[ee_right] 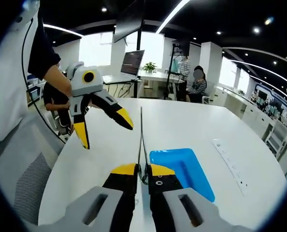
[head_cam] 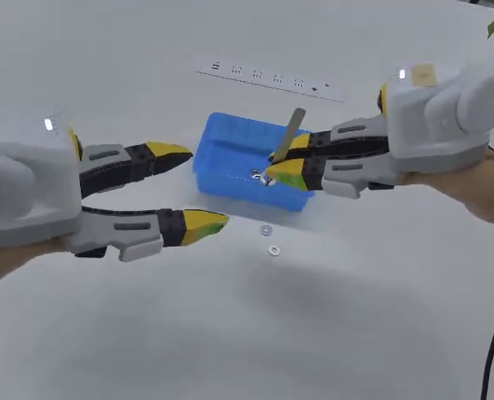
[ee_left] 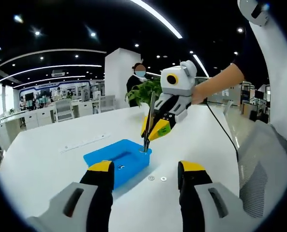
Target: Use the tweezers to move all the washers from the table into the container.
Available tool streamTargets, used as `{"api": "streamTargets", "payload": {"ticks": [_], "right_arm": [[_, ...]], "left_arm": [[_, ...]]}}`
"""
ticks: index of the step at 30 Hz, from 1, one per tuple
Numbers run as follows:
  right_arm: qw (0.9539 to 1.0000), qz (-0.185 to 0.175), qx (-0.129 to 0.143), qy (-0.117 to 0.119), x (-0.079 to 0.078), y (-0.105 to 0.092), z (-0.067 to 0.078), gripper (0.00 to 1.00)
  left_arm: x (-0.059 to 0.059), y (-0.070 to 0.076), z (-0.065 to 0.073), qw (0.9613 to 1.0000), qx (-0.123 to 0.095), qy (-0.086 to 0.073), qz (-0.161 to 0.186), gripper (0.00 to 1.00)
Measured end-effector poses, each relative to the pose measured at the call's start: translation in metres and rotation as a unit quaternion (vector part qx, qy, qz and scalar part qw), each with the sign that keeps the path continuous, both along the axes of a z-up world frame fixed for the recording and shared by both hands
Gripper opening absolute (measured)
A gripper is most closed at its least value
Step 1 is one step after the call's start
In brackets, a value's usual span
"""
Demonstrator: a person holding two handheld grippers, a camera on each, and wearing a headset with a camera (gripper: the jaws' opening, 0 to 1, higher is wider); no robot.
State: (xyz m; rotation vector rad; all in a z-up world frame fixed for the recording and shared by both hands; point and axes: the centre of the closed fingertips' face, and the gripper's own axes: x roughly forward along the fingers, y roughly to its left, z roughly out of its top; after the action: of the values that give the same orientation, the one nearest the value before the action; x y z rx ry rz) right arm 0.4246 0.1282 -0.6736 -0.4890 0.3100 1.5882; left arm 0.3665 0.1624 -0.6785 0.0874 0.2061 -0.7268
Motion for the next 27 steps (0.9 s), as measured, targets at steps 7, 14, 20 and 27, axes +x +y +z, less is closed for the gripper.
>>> {"api": "streamTargets", "payload": {"ticks": [7, 14, 20, 27], "right_arm": [[0.9998, -0.021, 0.001, 0.000, 0.019, 0.003, -0.003, 0.09], [0.9994, -0.033, -0.007, -0.002, 0.040, 0.008, -0.015, 0.09], [0.9985, -0.052, -0.014, 0.008, 0.063, 0.012, -0.038, 0.09], [0.9982, -0.046, -0.036, 0.013, 0.065, 0.015, -0.063, 0.09]], "left_arm": [[0.005, 0.007, -0.017, 0.9994, -0.017, 0.017, 0.026, 0.62], [0.015, 0.009, -0.025, 0.9987, -0.022, 0.024, 0.039, 0.62], [0.010, 0.004, -0.034, 0.9991, -0.007, 0.040, 0.014, 0.64], [0.011, -0.002, -0.037, 0.9992, 0.003, 0.038, 0.006, 0.65]]}}
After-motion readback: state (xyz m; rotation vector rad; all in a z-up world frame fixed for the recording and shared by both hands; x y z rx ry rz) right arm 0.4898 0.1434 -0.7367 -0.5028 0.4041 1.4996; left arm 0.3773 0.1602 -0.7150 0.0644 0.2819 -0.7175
